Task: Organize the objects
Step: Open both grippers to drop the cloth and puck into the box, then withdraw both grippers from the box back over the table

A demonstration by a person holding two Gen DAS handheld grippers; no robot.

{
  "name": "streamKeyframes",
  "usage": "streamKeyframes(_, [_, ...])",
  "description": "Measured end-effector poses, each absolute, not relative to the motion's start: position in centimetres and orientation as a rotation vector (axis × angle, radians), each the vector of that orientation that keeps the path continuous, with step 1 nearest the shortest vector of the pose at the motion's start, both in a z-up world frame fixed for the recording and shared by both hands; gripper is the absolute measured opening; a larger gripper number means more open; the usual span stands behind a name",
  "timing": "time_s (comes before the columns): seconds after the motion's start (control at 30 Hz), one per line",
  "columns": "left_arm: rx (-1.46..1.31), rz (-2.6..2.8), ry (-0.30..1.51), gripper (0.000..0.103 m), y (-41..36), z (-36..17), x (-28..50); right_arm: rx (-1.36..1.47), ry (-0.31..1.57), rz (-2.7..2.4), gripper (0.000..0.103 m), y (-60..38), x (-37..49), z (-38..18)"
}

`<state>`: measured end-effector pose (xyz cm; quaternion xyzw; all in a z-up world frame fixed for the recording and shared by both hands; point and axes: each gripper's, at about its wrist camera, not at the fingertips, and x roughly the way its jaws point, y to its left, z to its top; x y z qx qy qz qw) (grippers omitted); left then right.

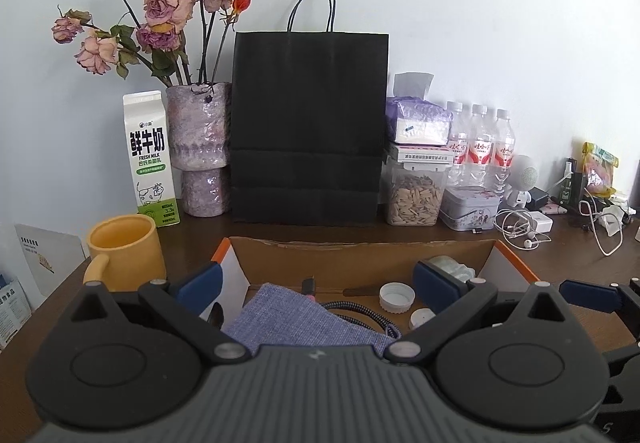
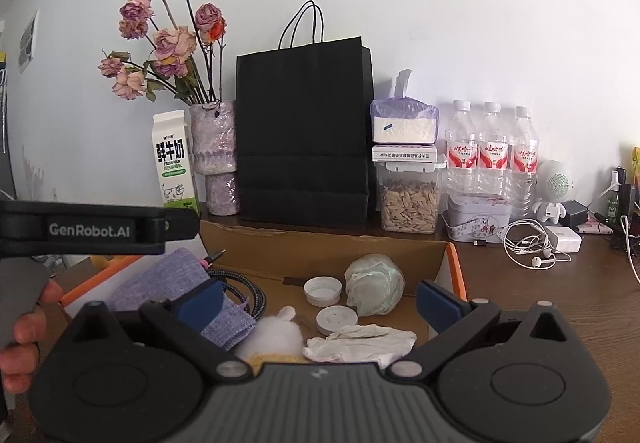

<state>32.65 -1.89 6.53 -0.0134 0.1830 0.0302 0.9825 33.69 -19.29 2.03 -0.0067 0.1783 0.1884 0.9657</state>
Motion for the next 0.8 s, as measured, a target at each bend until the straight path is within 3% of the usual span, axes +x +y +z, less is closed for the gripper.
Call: streamKeyframes(0.8, [-0.024,0.138,0.421,0.103,3.0,6.1,21.6,-0.061,0.446,0.371,0.103,-22.0,24.2,0.8])
